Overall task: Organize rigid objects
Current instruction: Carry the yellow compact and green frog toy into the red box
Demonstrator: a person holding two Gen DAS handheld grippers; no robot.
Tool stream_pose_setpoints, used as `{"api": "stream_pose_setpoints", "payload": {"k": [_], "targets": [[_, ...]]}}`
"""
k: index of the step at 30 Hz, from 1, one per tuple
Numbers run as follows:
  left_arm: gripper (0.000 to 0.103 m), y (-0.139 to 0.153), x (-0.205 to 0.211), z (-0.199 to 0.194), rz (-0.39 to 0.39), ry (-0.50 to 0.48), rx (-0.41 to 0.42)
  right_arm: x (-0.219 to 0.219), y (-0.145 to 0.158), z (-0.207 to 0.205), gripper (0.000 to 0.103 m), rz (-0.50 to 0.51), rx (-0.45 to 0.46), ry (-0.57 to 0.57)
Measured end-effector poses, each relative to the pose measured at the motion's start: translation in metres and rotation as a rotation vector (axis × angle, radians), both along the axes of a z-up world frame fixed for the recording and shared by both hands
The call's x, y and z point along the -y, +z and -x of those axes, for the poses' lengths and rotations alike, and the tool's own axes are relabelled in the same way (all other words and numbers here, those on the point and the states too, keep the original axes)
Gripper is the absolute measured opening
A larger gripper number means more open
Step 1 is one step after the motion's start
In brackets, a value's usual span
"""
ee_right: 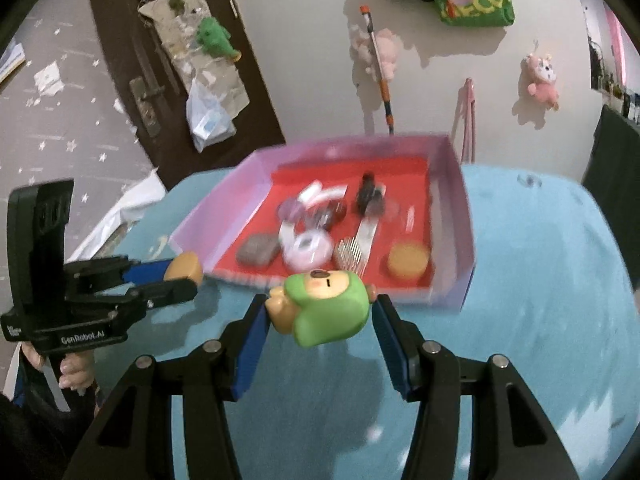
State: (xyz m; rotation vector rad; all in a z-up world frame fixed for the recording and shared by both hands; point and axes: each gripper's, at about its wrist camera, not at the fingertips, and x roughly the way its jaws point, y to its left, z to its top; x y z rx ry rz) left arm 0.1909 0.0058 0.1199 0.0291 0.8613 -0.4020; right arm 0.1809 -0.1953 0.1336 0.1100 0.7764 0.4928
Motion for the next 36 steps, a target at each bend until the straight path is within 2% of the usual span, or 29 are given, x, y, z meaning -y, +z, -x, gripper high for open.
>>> {"api": "stream_pose_setpoints", "payload": {"k": [7,12,15,20,22,25,29,36], "targets": [[0.035,0.002,0.001,-0.068,-0.102,0.017,-0.070,-0.007,0.027,-0.090,0.056,0.097,-0.021,-0.070],[0.035,-0.011,0.005,-0.105,-0.179,0.008,-0.135,-0.015,0.022,-0.143,0.056,0.164,-0.079,-0.096],[0.035,-0.021,0.004,-0.119,-0.200,0.002,-0.173,-0.025,0.010,-0.173,0.056,0.238,-0.132,-0.099],[0.035,-0.035,0.001,-0.138,-0.218,0.002,-0.229,-0.035,-0.014,-0.202,0.056,0.339,-0.205,-0.109],[0.035,-0.036,0.000,-0.143,-0.202,0.002,-0.251,-0.040,-0.020,-0.209,0.056,0.368,-0.220,-0.108],[0.035,-0.030,0.002,-0.150,-0.161,-0.013,-0.251,-0.043,-0.023,-0.214,0.056,0.385,-0.226,-0.104],[0.035,-0.024,0.015,-0.167,-0.146,-0.023,-0.236,-0.046,-0.028,-0.225,0.056,0.419,-0.249,-0.106],[0.035,-0.044,0.035,-0.208,-0.164,-0.062,-0.302,-0.050,-0.039,-0.239,0.056,0.482,-0.307,-0.091]]}}
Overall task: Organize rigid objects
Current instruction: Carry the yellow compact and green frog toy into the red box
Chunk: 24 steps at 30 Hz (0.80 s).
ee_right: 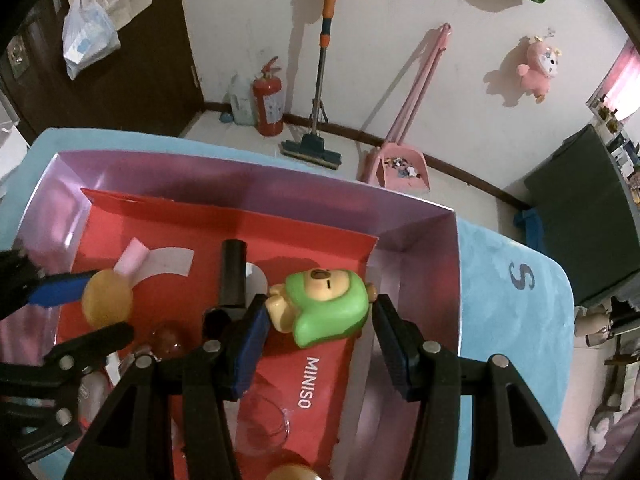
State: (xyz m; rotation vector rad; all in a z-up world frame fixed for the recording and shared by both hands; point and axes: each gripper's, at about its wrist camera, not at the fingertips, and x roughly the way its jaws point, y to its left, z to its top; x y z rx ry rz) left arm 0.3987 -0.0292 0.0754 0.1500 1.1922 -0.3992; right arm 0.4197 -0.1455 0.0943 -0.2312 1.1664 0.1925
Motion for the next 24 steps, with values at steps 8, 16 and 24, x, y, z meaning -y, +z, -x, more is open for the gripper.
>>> {"api": "stream_pose_setpoints", "payload": {"k": [8,16,24], "targets": [[0.035,-0.011,0.010,-0.021,0.010,0.011,-0.013,-0.004,-0.005,-0.012,0.056,0.026,-0.030,0.019],[0.036,-0.019,0.016,-0.026,0.007,0.030,-0.018,-0.003,-0.005,-0.008,0.056,0.029,-0.038,0.029],[0.037,-0.017,0.012,-0.027,0.028,0.046,-0.030,-0.008,-0.008,-0.008,0.056,0.049,-0.044,0.039]]}}
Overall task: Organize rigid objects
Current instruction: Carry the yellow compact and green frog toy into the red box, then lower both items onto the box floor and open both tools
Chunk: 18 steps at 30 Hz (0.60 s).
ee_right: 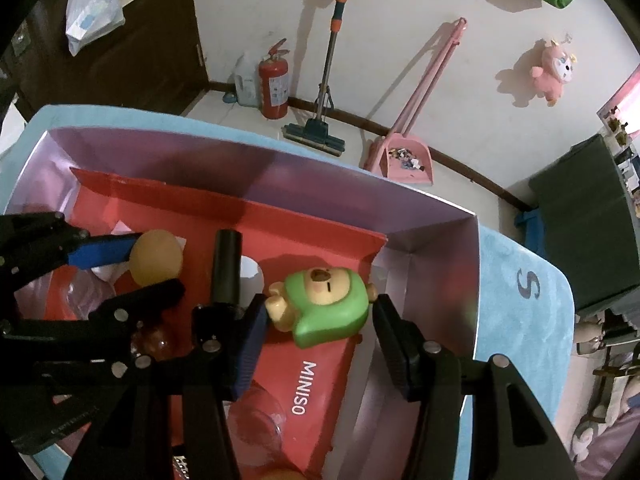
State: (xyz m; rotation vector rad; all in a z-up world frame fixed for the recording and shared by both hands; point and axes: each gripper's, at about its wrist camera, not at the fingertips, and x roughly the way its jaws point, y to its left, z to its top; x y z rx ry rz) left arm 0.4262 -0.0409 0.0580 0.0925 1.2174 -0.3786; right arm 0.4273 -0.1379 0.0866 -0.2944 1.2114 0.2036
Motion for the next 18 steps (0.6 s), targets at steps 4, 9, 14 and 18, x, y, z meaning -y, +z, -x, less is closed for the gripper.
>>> {"api": "stream_pose_setpoints", "payload": {"k": [4,9,14,18], "targets": [[0.043,-0.001,-0.001,-0.001,-0.001,0.011,0.001,-0.002,-0.002,0.004,0.056,0.021,0.004,0.008],[0.048,-0.002,-0.001,0.003,-0.009,0.006,0.010,-0.002,-0.003,0.004,0.056,0.025,0.004,0.009],[0.048,0.000,0.003,0.009,-0.015,0.000,0.021,-0.002,-0.001,0.004,0.056,0.024,0.000,0.007],[0.048,0.001,0.005,0.014,-0.016,-0.001,0.025,-0.001,0.000,0.005,0.056,0.028,-0.002,0.006]]}}
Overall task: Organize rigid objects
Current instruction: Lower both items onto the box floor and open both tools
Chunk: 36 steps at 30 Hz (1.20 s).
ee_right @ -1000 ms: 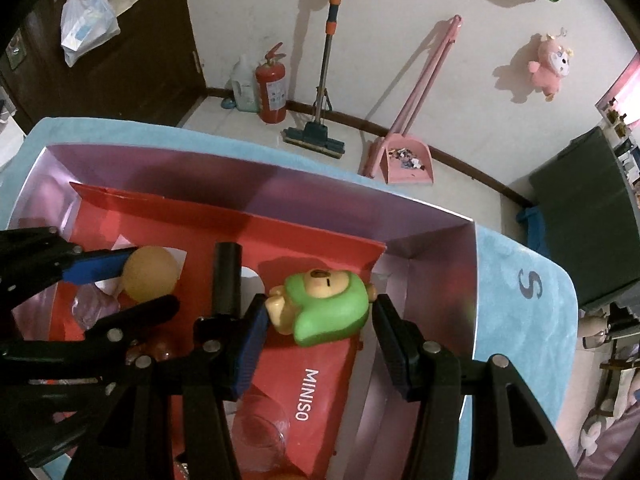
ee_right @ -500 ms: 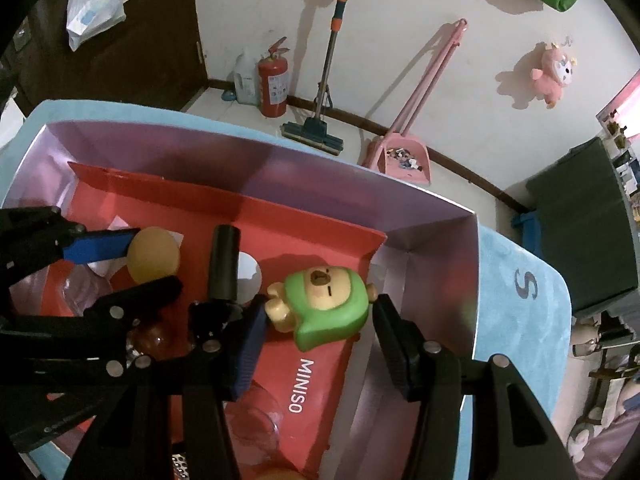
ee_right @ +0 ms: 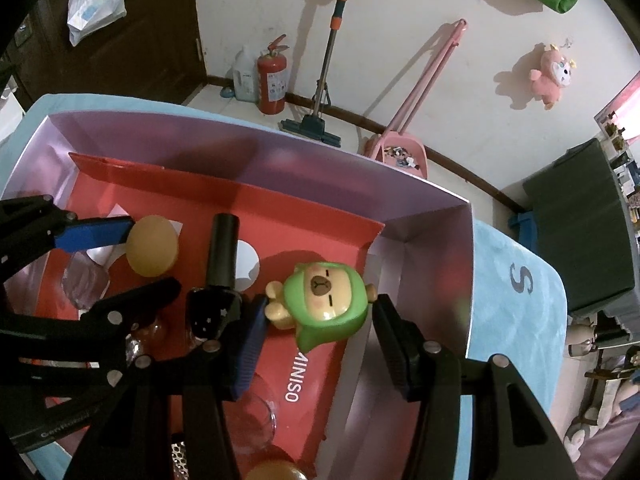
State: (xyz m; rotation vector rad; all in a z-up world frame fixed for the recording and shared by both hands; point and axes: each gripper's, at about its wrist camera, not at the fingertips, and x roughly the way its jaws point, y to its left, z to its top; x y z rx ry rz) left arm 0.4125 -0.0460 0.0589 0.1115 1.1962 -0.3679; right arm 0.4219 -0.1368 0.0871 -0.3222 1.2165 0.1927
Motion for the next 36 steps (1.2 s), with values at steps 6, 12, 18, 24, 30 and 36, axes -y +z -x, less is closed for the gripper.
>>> {"api": "stream_pose_setpoints", "payload": {"k": [6,12,18,24,30,36], "targets": [[0.048,0.002,0.002,0.004,-0.006,0.002,0.003,0.007,0.002,0.005,0.057,-0.011,0.001,-0.006],[0.048,0.011,0.001,0.012,0.000,0.005,0.022,0.013,0.007,0.009,0.058,-0.026,0.009,-0.015],[0.049,0.027,-0.004,0.026,0.016,0.020,0.065,0.025,0.029,0.018,0.065,-0.070,0.059,-0.040],[0.070,0.047,-0.017,0.052,0.062,0.067,0.124,0.034,0.055,0.041,0.070,-0.128,0.123,-0.058],[0.070,0.074,-0.027,0.087,0.092,0.108,0.215,0.041,0.084,0.074,0.076,-0.196,0.199,-0.069],[0.079,0.097,-0.033,0.135,0.085,0.138,0.348,0.051,0.109,0.120,0.091,-0.250,0.314,-0.079]]}}
